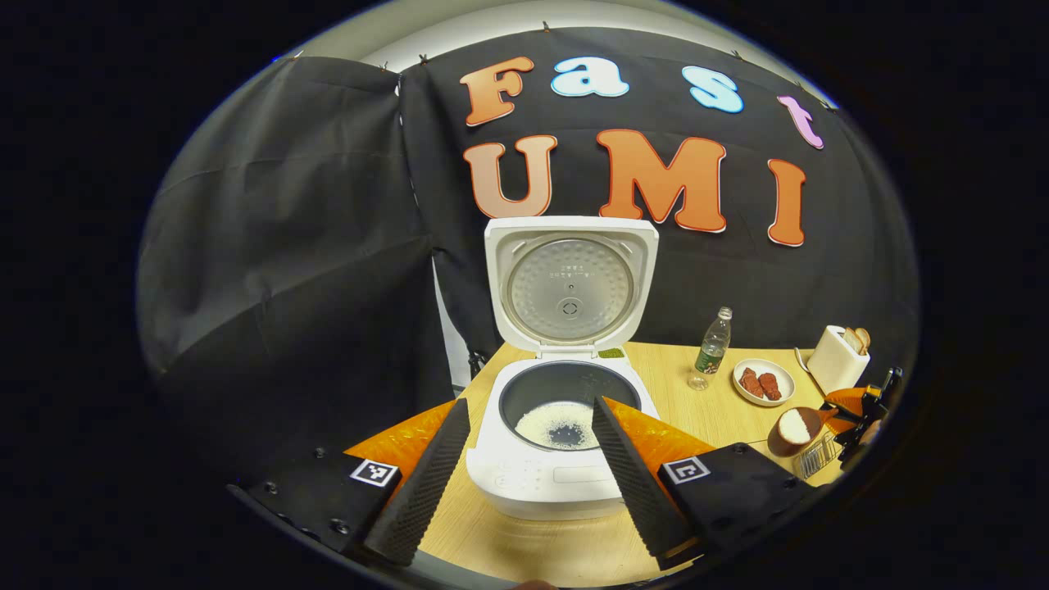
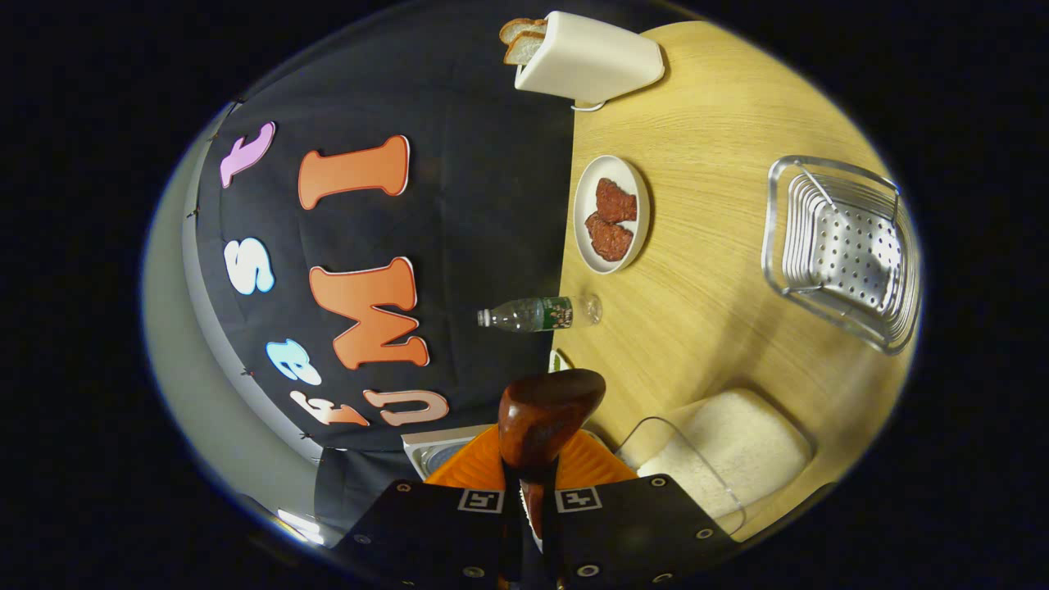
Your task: Close the left gripper, press the button to open the rice cooker; take a wooden spoon from the chopstick holder with the right hand, scoop a spoonful of rice and pour it into the rice cooker, then put the wooden spoon back into the chopstick holder.
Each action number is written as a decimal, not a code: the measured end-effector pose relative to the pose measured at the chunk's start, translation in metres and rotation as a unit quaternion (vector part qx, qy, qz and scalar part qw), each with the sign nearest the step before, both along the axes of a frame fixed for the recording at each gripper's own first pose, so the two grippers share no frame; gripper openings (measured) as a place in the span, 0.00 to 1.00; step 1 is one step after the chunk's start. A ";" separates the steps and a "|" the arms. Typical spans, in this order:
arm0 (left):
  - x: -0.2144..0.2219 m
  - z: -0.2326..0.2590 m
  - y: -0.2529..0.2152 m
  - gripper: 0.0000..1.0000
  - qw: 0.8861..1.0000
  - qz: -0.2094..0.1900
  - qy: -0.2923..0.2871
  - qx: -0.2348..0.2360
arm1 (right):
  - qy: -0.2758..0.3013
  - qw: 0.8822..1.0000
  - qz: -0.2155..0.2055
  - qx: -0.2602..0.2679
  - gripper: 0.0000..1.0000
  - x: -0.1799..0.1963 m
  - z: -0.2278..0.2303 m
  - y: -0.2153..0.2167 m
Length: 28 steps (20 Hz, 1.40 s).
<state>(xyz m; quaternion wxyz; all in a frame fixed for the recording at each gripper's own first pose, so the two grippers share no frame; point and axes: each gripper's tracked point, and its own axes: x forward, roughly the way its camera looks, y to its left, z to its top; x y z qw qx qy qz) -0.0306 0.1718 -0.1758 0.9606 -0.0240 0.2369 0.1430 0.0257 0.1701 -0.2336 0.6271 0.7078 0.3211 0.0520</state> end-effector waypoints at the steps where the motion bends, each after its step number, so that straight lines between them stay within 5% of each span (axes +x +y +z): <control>1: -0.004 0.001 0.004 1.00 1.000 0.005 -0.004 0.001 | -0.003 1.000 0.008 0.002 0.08 0.008 0.008 0.009; 12: -0.052 0.016 0.080 0.97 0.995 0.095 -0.038 0.007 | -0.044 0.994 0.089 0.039 0.09 0.089 0.097 0.164; 18: -0.066 0.007 0.112 1.00 0.992 0.121 -0.032 0.018 | -0.091 0.985 0.135 -0.055 0.08 0.114 0.104 0.233; 25: -0.065 -0.013 0.128 0.97 0.991 0.129 -0.016 0.007 | -0.150 0.937 0.187 -0.254 0.09 0.122 0.067 0.276; 28: -0.062 -0.018 0.132 1.00 0.992 0.127 -0.012 0.006 | -0.182 0.907 0.194 -0.327 0.09 0.126 0.066 0.276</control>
